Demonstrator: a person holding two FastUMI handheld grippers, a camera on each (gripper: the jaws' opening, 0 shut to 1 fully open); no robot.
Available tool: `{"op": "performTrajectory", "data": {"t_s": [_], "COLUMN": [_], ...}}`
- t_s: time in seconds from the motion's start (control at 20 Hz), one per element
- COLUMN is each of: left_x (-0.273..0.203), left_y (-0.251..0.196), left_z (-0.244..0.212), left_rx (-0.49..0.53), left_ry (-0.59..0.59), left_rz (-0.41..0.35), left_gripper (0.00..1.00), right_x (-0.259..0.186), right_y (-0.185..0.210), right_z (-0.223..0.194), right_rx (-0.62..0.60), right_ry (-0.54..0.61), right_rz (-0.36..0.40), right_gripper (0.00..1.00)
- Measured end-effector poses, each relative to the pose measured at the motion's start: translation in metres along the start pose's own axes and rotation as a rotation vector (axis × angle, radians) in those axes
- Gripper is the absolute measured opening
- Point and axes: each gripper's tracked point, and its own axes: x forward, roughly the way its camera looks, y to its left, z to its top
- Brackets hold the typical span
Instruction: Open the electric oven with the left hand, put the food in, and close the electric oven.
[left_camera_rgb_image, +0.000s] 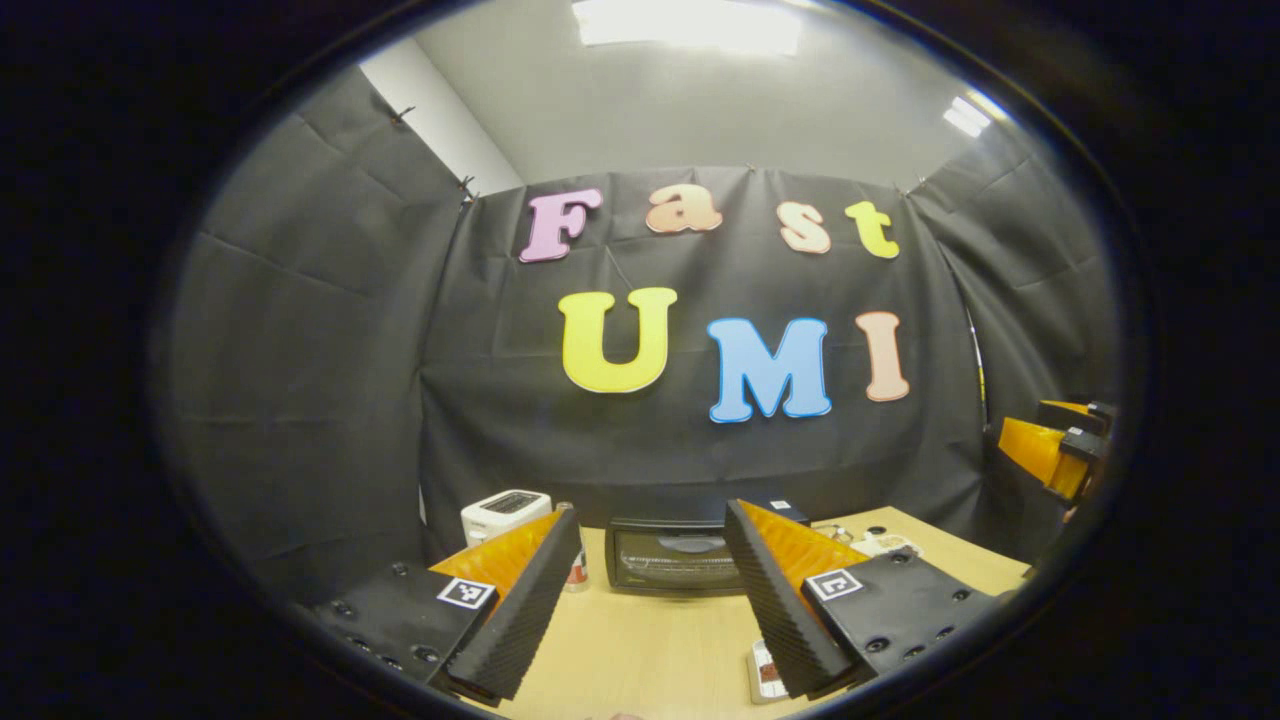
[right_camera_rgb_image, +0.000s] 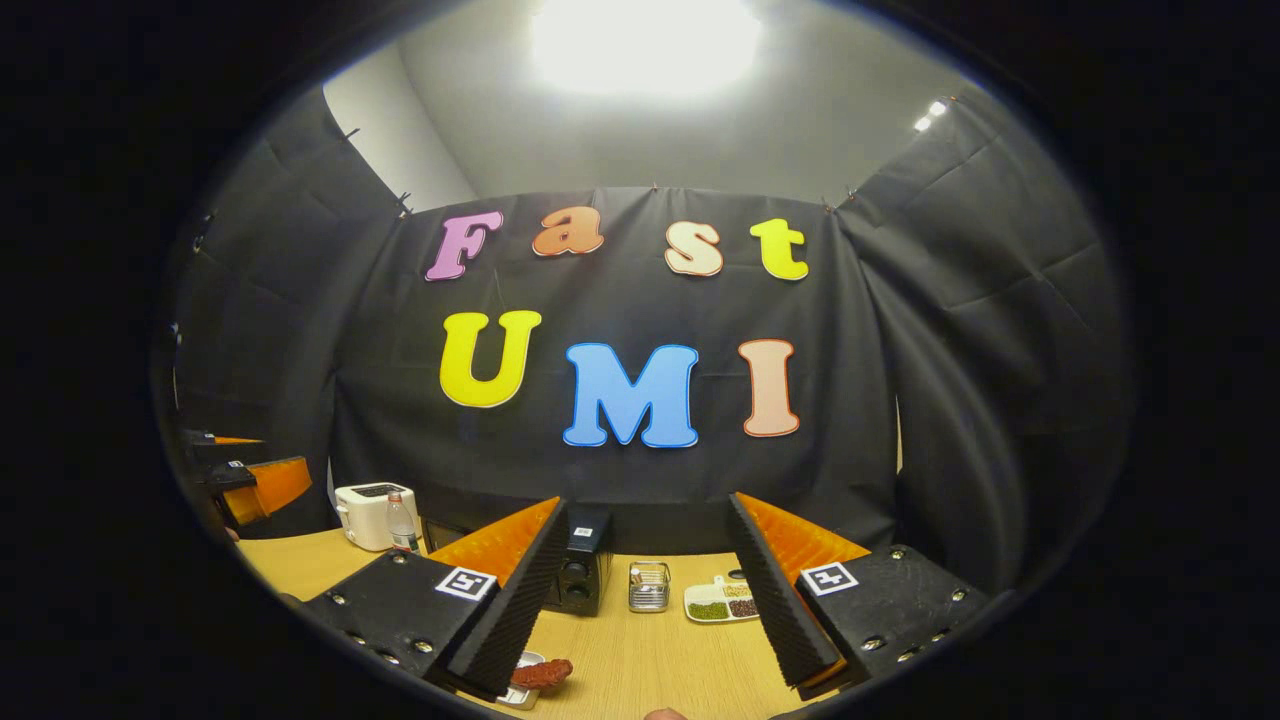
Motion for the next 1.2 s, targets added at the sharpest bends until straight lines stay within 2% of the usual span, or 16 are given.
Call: {"op": "performTrajectory", "data": {"t_s": [0.25,0.5,0.6,0.65,0.7,0.75,0.9,0.95,1.1,1.2], "left_x": [0.012,0.034,0.046,0.053,0.059,0.066,0.093,0.104,0.137,0.159], "left_y": [-0.022,-0.03,-0.032,-0.033,-0.034,-0.035,-0.037,-0.037,-0.037,-0.04], "left_z": [-0.001,-0.006,-0.009,-0.014,-0.019,-0.023,-0.035,-0.036,-0.04,-0.044], "left_rx": [0.012,0.034,0.043,0.05,0.054,0.053,0.039,0.037,0.035,0.026], "left_ry": [0.0,-0.009,-0.012,-0.005,0.004,0.012,0.027,0.028,0.027,0.028], "left_rz": [0.007,0.047,0.047,0.045,0.042,0.035,0.008,-0.003,-0.031,-0.055], "left_gripper": [1.0,1.0,1.0,0.97,1.0,0.97,0.97,0.94,1.0,1.0], "right_x": [0.005,0.007,0.006,0.006,0.006,0.008,0.011,0.012,0.018,0.022], "right_y": [-0.014,-0.032,-0.039,-0.043,-0.045,-0.046,-0.048,-0.047,-0.043,-0.039], "right_z": [-0.012,-0.035,-0.041,-0.043,-0.045,-0.047,-0.051,-0.048,-0.045,-0.044], "right_rx": [0.002,0.014,0.018,0.016,0.015,0.016,0.022,0.025,0.016,0.017], "right_ry": [0.018,0.04,0.046,0.048,0.049,0.051,0.071,0.067,0.054,0.057], "right_rz": [0.022,0.052,0.042,0.033,0.026,0.02,-0.006,-0.015,-0.04,-0.059], "right_gripper": [0.95,0.95,0.95,0.95,0.95,0.95,0.95,0.95,0.95,0.95]}}
